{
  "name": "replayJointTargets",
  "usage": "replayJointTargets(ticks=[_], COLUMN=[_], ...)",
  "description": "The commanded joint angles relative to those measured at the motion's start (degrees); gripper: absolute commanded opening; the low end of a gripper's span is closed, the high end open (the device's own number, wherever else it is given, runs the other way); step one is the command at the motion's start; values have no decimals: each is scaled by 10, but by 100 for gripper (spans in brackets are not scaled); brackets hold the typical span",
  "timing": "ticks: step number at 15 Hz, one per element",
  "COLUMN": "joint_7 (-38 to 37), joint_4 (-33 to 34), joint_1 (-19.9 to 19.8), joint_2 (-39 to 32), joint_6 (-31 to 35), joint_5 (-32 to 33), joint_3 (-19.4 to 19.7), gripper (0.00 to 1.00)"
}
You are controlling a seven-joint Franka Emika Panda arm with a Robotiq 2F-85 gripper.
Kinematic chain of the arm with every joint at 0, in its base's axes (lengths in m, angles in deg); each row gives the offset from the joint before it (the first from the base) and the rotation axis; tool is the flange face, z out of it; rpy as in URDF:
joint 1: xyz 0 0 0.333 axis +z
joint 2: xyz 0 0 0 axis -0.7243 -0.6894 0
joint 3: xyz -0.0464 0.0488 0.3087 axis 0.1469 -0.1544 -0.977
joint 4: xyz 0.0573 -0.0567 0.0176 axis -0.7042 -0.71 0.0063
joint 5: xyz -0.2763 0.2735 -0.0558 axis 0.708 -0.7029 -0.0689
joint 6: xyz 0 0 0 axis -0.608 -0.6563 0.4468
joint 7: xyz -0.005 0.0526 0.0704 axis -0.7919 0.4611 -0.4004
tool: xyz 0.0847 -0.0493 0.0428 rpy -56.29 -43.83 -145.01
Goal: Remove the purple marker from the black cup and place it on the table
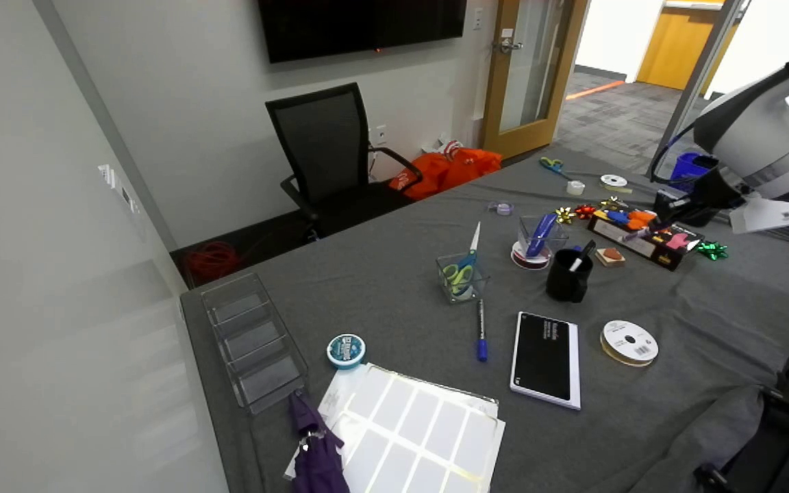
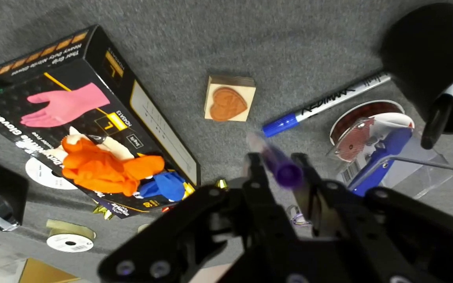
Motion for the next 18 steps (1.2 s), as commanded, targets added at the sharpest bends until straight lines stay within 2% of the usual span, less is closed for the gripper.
replayJointTargets(ticks=[1,4,7,9,12,13,14,15,18], joint_7=[75,110,118,91,16,-40,-58,-91,-153], joint_4=[36,41,33,18,-24,-45,-59,-74,-97], joint_1=[-9,-7,-2,7,33,6,67,89,182], joint_2=[-39,-48,-51,-54,-66,-74,-86,-97,-102], joint_6=[21,21,25,38,74,97,94,86,7], joint_5=[-76,-110,-116,-85,10,80,99,137,221], joint_3=[-18,-19,-15,-9,13,-11,52,82,195], gripper=[57,77,97,100,100,100,100,100,100])
